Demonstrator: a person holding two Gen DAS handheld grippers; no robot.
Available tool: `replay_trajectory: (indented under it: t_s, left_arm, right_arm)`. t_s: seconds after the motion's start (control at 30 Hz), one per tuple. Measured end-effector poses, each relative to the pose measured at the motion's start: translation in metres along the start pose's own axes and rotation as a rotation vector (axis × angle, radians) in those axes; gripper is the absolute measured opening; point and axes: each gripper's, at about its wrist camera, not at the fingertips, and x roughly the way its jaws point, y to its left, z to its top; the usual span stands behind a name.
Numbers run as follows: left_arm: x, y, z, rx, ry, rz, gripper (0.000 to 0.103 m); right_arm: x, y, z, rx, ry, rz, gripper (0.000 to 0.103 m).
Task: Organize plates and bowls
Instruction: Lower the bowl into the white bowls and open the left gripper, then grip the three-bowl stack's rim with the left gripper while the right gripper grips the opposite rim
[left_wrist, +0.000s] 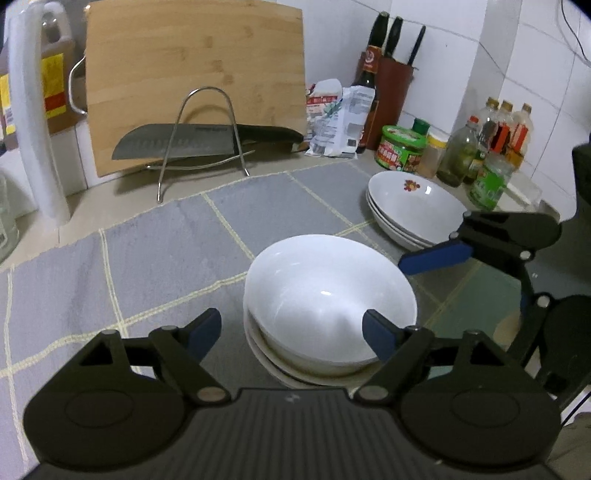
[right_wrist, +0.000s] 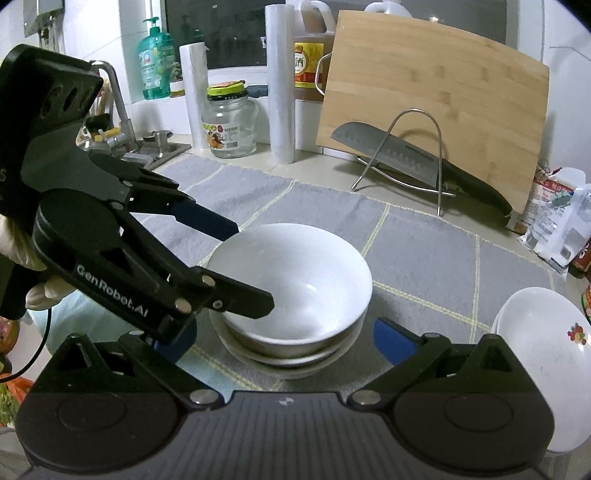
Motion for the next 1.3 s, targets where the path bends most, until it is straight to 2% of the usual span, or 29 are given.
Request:
replay_trajectory:
  t_s: [0.1,0.17,0.27,0.4,0.57,0.77,0.9,1.0,1.07,1.3]
  left_arm:
    - [-0.010,-0.002,-0.003,0.005,-0.029,0.007,0.086]
    - [-0.018,-0.004,-0.007,0.005,-0.049,0.030,0.093]
    - [-0.028,-0.007,-0.017,-0.006,-0.053,0.046,0.094]
    - [-0.032,-0.010,-0.032,-0.019,-0.019,0.068,0.095]
    - [-0.013,-0.008,-0.048,-0.010,0.049,0.078,0.095]
    - [0.016,-0.006,-0.057,0.088,0.113,0.061,0.095]
    - [0.031,-0.002,-0.057,0.121,0.141,0.020,0.095]
    - [0.038,-0.003,-0.057,0.177,0.143,0.006,0.102]
    - [0.041,-0.003,-0.058,0.223,0.134,0.016,0.103]
    - [0.040,0.005,-0.061,0.275,0.073,-0.041,0.103]
  right_arm:
    - [-0.002,-0.001,-0.007,-0.040,0.002,0.007,0.103]
    - [0.000,-0.005,-0.012,-0.059,0.019,0.010,0.103]
    - [0.008,-0.016,-0.022,-0.063,0.057,0.020,0.103]
    - [0.022,-0.027,-0.032,-0.066,0.093,0.042,0.103]
    - [0.046,-0.032,-0.038,-0.086,0.152,0.058,0.103]
    - [0.056,-0.027,-0.040,-0.121,0.178,0.053,0.103]
    - [0.056,-0.026,-0.038,-0.126,0.198,0.056,0.103]
    - [0.058,-0.027,-0.036,-0.126,0.201,0.057,0.103]
    - [0.058,-0.028,-0.036,-0.128,0.199,0.058,0.103]
    - [0.056,-0.029,-0.044,-0.130,0.142,0.060,0.103]
